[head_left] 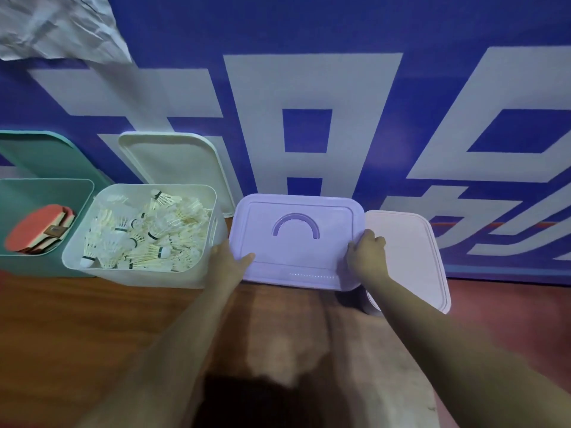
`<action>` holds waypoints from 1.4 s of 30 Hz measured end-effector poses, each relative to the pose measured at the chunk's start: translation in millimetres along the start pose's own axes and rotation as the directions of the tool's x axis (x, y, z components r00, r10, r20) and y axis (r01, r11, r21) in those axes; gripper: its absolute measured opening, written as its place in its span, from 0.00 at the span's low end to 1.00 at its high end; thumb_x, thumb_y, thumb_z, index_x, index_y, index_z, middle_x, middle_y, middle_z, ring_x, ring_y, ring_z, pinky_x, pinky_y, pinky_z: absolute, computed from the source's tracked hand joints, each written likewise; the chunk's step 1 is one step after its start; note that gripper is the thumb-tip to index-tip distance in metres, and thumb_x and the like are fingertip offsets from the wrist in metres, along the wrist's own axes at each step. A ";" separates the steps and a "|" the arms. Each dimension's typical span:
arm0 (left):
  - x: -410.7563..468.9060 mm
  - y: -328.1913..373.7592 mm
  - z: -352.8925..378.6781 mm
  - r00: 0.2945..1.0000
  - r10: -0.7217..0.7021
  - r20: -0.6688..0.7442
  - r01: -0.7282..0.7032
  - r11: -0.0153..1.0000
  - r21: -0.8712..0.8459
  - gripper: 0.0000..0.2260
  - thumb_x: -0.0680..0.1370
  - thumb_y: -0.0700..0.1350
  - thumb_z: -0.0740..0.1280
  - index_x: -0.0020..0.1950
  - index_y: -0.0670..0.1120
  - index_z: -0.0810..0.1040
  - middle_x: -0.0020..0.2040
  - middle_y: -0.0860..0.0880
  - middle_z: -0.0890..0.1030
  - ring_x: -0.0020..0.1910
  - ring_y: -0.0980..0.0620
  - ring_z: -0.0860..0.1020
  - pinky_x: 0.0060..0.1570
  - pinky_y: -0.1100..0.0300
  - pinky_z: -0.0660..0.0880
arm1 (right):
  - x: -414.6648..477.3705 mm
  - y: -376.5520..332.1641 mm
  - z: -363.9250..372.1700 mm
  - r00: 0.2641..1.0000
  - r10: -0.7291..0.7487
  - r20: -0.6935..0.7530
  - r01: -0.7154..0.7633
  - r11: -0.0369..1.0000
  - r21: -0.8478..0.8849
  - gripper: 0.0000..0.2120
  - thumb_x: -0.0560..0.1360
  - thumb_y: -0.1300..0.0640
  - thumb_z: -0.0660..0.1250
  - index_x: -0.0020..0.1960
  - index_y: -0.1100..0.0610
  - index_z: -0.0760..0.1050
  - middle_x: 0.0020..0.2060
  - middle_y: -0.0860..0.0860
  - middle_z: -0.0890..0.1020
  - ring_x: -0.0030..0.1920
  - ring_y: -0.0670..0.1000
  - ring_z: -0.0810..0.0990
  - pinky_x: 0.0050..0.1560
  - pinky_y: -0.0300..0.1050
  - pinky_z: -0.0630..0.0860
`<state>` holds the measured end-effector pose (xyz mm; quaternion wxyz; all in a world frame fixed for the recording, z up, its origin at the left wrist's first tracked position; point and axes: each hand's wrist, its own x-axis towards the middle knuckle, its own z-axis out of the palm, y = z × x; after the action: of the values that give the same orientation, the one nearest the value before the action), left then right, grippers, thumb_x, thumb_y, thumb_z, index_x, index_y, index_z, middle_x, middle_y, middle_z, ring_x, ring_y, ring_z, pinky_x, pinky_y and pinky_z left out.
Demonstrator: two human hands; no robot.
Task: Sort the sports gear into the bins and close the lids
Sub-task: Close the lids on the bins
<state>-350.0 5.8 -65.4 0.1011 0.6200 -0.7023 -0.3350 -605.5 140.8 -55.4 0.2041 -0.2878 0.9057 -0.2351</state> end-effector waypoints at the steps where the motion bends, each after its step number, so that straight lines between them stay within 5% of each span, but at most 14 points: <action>1: 3.9 -3.4 2.7 1.000 -0.010 0.012 0.010 1.000 0.030 0.31 0.72 0.56 0.72 0.68 0.39 0.71 0.61 0.38 0.75 0.61 0.39 0.73 0.59 0.48 0.72 | 1.7 1.0 6.4 1.000 -0.026 -0.009 0.025 0.998 -0.054 0.12 0.79 0.62 0.58 0.60 0.67 0.67 0.55 0.65 0.73 0.54 0.64 0.72 0.51 0.51 0.67; 6: 8.7 -5.7 10.2 1.000 0.005 -0.020 -0.002 0.991 0.134 0.29 0.75 0.55 0.70 0.66 0.36 0.70 0.61 0.35 0.73 0.62 0.37 0.70 0.60 0.48 0.67 | 6.7 0.4 27.9 0.999 -0.044 -0.024 0.039 0.984 -0.175 0.13 0.76 0.65 0.55 0.60 0.63 0.66 0.56 0.61 0.73 0.55 0.61 0.70 0.48 0.48 0.65; 13: 15.8 -22.8 16.0 1.000 -0.011 0.007 0.010 0.985 0.174 0.29 0.75 0.54 0.70 0.66 0.35 0.68 0.63 0.35 0.70 0.63 0.37 0.69 0.61 0.49 0.67 | 5.5 -3.7 42.4 0.999 -0.027 0.031 0.034 0.971 -0.238 0.18 0.78 0.59 0.59 0.67 0.59 0.64 0.59 0.59 0.74 0.58 0.60 0.73 0.54 0.53 0.75; 20: 23.8 -18.3 18.6 1.000 0.030 0.007 -0.030 0.986 0.165 0.29 0.76 0.53 0.69 0.67 0.35 0.67 0.64 0.35 0.70 0.64 0.37 0.70 0.62 0.50 0.67 | 7.7 -5.9 50.6 1.000 -0.002 -0.010 0.000 0.984 -0.176 0.18 0.78 0.62 0.59 0.67 0.61 0.64 0.62 0.59 0.71 0.60 0.59 0.73 0.61 0.52 0.74; 24: 30.2 -12.6 19.0 0.999 0.039 0.021 -0.042 0.980 0.192 0.30 0.77 0.52 0.69 0.70 0.34 0.65 0.66 0.34 0.68 0.65 0.37 0.69 0.62 0.51 0.66 | 7.7 -3.7 56.8 0.999 -0.029 0.018 0.031 0.987 -0.155 0.25 0.83 0.53 0.52 0.78 0.56 0.52 0.76 0.54 0.59 0.74 0.56 0.62 0.73 0.51 0.62; 29: 30.7 -23.5 27.1 0.957 0.273 0.099 -0.288 0.931 0.223 0.33 0.80 0.58 0.57 0.79 0.41 0.53 0.79 0.37 0.48 0.78 0.40 0.49 0.76 0.48 0.52 | 3.2 10.3 62.2 0.990 -0.134 0.051 0.143 0.963 -0.230 0.33 0.80 0.63 0.54 0.80 0.54 0.42 0.79 0.53 0.42 0.79 0.54 0.48 0.74 0.46 0.57; 32: 31.5 -30.4 35.8 0.931 0.350 0.103 -0.364 0.875 0.319 0.43 0.72 0.68 0.47 0.79 0.41 0.51 0.79 0.40 0.46 0.79 0.41 0.46 0.75 0.50 0.45 | 0.2 9.9 70.1 0.991 -0.133 0.004 0.131 0.976 -0.172 0.30 0.82 0.50 0.53 0.80 0.55 0.46 0.79 0.53 0.45 0.79 0.53 0.48 0.76 0.48 0.58; 34: 35.0 -33.6 39.9 0.923 0.371 0.104 -0.382 0.849 0.364 0.44 0.73 0.69 0.47 0.79 0.40 0.51 0.79 0.39 0.47 0.78 0.41 0.47 0.75 0.49 0.47 | -2.1 8.4 79.1 0.991 -0.133 -0.021 0.125 0.968 -0.217 0.33 0.82 0.41 0.49 0.80 0.56 0.45 0.79 0.54 0.45 0.79 0.54 0.45 0.77 0.47 0.51; 42: 43.0 -39.6 46.6 0.898 0.425 0.113 -0.432 0.804 0.409 0.42 0.74 0.67 0.54 0.74 0.34 0.63 0.74 0.31 0.60 0.74 0.33 0.61 0.71 0.44 0.62 | -0.2 7.5 83.3 0.992 -0.123 0.018 0.122 0.942 -0.313 0.33 0.82 0.41 0.47 0.80 0.57 0.44 0.79 0.57 0.43 0.79 0.56 0.43 0.77 0.49 0.46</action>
<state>-353.2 -18.8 -135.9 0.0316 0.4495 -0.8804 -0.1478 -566.5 120.6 -126.6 0.1400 -0.3722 0.9120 -0.1007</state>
